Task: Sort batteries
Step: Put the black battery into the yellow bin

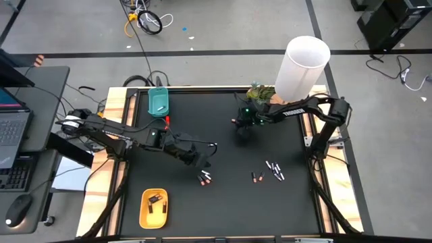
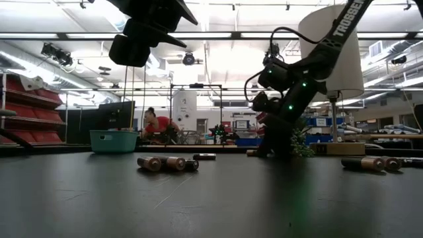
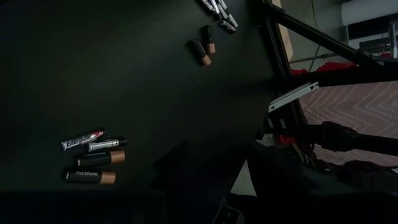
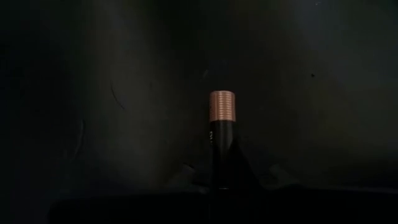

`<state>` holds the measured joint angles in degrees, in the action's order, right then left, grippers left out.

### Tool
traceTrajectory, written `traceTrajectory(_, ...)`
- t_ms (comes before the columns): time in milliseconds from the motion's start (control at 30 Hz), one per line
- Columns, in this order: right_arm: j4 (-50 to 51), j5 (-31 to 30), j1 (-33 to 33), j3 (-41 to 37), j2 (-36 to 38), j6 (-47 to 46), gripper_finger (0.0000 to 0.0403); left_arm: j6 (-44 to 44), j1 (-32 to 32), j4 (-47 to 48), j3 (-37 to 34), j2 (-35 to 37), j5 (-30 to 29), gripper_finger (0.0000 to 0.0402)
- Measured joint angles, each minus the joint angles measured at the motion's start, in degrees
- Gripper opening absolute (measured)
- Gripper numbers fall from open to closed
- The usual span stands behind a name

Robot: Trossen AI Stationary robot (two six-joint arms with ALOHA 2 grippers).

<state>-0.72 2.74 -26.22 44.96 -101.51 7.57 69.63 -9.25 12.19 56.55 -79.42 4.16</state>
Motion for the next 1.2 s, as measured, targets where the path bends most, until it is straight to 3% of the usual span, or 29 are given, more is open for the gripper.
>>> traceTrajectory(233,5.9,0.9,0.1,6.4,0.6,2.9,0.0029,-0.2,0.0,-0.9,0.0,0.0,-0.3,0.0167)
traceTrajectory(533,7.2,5.1,0.4,8.4,7.8,2.8,0.0029,-0.5,0.0,-1.2,0.0,0.0,-3.3,0.0163)
traceTrajectory(733,8.3,18.0,1.7,8.4,15.2,3.1,0.0029,-0.6,0.3,-0.7,0.0,0.0,-8.0,0.0162)
traceTrajectory(833,8.2,21.7,3.7,8.4,19.7,2.2,0.0029,-0.5,1.1,-2.2,0.0,0.0,-11.4,0.0162)
traceTrajectory(1033,8.1,23.1,7.9,8.6,26.5,-0.4,0.0029,2.0,5.2,-10.1,0.0,0.0,-19.0,0.0165)
traceTrajectory(1200,8.5,22.1,10.8,8.6,27.5,-4.1,0.0029,2.9,9.5,-15.4,0.0,0.0,-18.8,0.0184)
